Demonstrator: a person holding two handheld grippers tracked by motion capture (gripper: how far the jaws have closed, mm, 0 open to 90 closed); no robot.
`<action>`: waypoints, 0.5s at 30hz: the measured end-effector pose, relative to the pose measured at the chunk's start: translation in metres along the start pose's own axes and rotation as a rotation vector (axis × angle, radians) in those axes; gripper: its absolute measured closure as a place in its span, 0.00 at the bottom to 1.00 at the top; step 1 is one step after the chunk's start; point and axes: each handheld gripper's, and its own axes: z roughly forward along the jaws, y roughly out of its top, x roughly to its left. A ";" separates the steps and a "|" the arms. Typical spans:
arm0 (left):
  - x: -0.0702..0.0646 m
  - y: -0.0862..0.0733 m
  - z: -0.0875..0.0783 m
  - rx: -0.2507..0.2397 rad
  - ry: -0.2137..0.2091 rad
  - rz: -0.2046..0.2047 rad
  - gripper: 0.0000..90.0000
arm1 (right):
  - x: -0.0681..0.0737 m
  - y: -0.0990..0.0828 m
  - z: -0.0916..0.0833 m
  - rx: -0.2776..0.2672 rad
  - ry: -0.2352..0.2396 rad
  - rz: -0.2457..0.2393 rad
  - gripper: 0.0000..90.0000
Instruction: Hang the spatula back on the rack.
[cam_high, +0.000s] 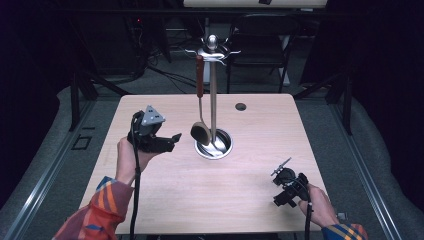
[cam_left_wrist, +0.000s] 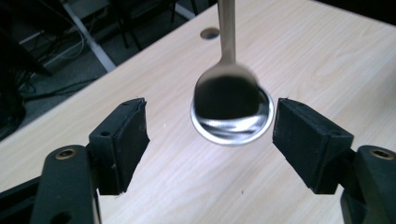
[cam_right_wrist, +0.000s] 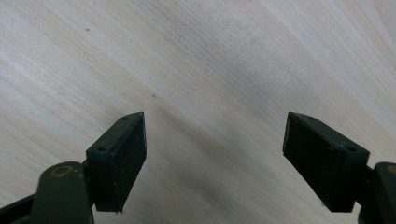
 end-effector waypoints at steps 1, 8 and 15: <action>0.000 -0.004 0.001 0.004 -0.003 -0.010 0.28 | 0.000 0.000 0.000 0.000 0.001 0.000 0.23; -0.003 -0.029 0.000 0.062 -0.010 -0.022 0.22 | 0.000 0.000 0.000 -0.004 0.009 0.001 0.23; -0.004 -0.056 0.002 0.131 -0.041 -0.059 0.18 | 0.000 0.000 -0.001 0.010 -0.007 -0.012 0.23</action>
